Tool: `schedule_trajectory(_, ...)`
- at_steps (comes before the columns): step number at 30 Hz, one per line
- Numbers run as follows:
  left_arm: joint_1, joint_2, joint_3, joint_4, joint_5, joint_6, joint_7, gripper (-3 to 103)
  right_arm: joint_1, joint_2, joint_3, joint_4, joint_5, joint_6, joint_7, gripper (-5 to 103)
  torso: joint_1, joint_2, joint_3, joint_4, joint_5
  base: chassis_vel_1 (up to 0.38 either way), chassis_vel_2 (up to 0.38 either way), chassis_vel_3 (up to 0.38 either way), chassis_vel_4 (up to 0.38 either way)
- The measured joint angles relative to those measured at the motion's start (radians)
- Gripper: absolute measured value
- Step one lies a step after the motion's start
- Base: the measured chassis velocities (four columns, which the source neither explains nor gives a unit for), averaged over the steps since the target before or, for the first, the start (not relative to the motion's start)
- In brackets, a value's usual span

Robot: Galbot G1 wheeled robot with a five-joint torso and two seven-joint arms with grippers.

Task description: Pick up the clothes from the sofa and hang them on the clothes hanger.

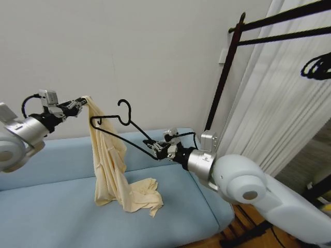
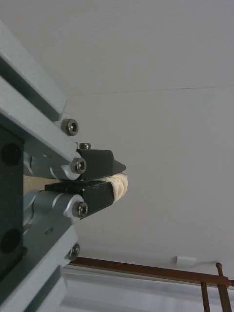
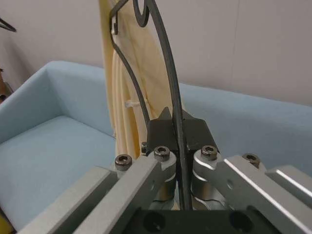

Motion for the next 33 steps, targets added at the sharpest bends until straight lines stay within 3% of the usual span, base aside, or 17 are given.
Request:
schedule_trajectory(23, -0.006, -0.002, 0.004, -0.008, -0.002, 0.000, -0.001, 1, -0.019, -0.033, 0.028, 0.000, -0.018, -0.001, 0.017, 2, 0.000, 0.000, 0.000, 0.0000, 0.0001, 0.000, 0.000, 0.000, 0.000)
schedule_trajectory(33, 0.003, -0.009, 0.005, -0.029, 0.001, 0.000, -0.011, 1, 0.002, 0.030, -0.027, -0.017, -0.019, 0.013, 0.025, 2, 0.000, 0.000, 0.000, 0.0000, 0.0001, 0.000, 0.000, 0.000, 0.000)
